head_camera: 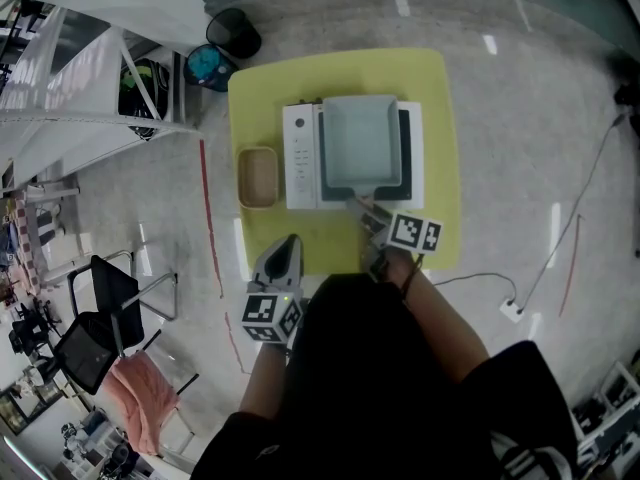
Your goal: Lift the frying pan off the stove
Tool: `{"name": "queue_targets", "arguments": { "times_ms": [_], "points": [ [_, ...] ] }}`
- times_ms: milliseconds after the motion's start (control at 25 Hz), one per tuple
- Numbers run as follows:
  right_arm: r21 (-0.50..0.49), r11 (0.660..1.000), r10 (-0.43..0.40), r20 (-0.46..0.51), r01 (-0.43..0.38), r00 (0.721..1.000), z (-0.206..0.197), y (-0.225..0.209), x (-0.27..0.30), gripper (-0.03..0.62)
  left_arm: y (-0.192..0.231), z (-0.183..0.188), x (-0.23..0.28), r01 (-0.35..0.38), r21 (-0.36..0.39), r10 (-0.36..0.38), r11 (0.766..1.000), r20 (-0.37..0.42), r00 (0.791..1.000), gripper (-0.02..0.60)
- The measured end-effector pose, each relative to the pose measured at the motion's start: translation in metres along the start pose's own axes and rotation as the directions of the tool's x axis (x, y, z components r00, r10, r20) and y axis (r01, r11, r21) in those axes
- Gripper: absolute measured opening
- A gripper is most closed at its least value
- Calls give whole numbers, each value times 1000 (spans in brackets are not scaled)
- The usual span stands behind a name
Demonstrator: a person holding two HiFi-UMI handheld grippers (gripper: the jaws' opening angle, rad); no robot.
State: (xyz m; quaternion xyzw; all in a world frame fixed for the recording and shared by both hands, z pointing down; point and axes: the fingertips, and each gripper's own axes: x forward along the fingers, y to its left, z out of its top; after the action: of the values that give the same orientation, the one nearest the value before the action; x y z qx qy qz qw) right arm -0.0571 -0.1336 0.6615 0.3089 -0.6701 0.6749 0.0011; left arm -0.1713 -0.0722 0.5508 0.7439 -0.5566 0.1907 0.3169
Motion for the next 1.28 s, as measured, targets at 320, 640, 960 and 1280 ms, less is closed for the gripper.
{"name": "queue_targets", "arguments": {
  "times_ms": [320, 640, 960, 1280],
  "points": [
    [-9, 1000, 3, -13, -3, 1000, 2, 1, -1, 181, -2, 5, 7, -10, -7, 10, 1000, 15, 1000, 44],
    [-1, 1000, 4, -17, -4, 1000, 0, 3, -2, 179, -5, 5, 6, -8, -1, 8, 1000, 15, 1000, 44],
    [-23, 1000, 22, 14, -22, 1000, 0, 12, -4, 178, -4, 0, -1, 19, 11, -19, 1000, 21, 1000, 44],
    [-62, 996, 73, 85, -68, 994, 4, 46, -17, 178, -2, 5, -13, 48, 32, -50, 998, 48, 998, 44]
  ]
}}
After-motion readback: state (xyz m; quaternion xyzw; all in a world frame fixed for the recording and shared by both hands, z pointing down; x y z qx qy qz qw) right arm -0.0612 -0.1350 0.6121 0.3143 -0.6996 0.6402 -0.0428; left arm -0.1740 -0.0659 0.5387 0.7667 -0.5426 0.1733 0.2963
